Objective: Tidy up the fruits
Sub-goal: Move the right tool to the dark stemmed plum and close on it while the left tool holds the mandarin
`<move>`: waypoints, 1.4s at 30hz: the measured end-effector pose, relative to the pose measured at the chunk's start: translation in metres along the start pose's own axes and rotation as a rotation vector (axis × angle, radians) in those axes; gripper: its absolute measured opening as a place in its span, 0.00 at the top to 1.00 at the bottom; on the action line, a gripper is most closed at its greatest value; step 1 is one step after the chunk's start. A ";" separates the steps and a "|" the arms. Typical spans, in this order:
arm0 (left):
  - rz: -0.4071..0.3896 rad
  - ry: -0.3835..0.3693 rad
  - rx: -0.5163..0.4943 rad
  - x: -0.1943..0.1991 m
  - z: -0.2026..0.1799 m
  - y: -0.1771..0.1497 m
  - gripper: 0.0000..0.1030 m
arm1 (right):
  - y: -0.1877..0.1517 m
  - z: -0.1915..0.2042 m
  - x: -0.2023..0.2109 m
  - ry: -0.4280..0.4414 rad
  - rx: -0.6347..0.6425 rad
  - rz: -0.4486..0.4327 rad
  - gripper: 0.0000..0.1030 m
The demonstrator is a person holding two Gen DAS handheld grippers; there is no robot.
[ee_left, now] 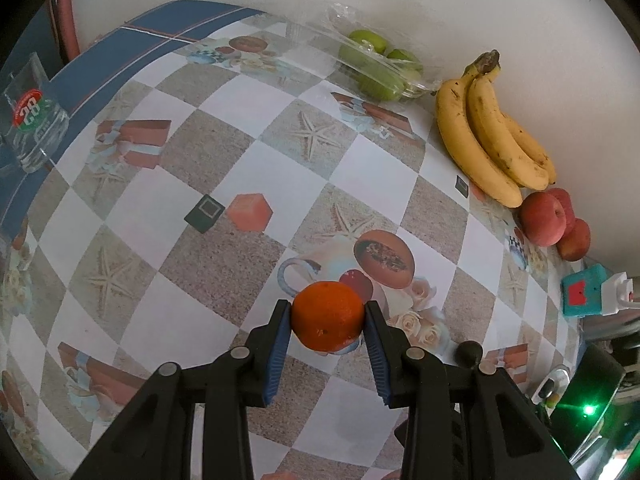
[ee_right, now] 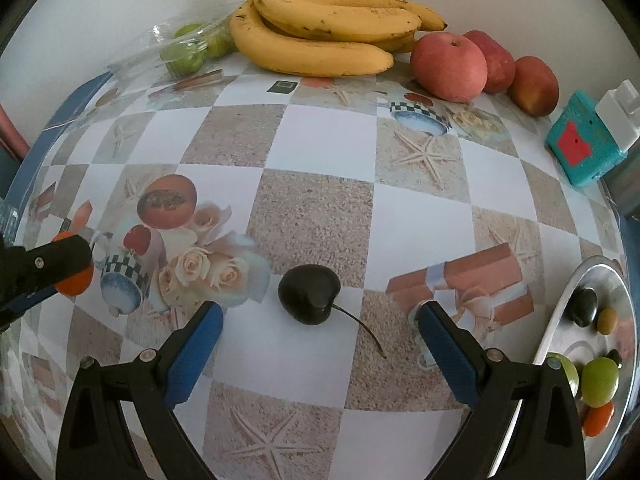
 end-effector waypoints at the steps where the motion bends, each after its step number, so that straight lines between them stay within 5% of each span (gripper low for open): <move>1: 0.002 -0.001 0.002 0.000 0.000 0.000 0.62 | 0.000 0.000 -0.001 0.001 -0.003 0.001 0.03; 23: 0.027 -0.018 0.030 -0.003 0.001 -0.001 0.62 | -0.004 -0.002 0.004 -0.022 -0.033 -0.046 0.02; 34: 0.037 -0.023 0.036 -0.005 0.001 -0.002 0.62 | 0.004 0.002 0.015 -0.003 -0.004 -0.086 0.56; 42: 0.038 -0.024 0.036 -0.004 0.002 -0.002 0.62 | 0.005 -0.001 0.017 0.006 -0.019 -0.086 0.68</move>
Point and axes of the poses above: each gripper's, at about its wrist camera, not at the fingertips, and x roughly against the way its jaws point, z to its left, y to its top, the point moved 9 cm from there along -x, roughly the way its jaws point, and after that the axes turned 12 degrees about x, right-handed, at the moved point
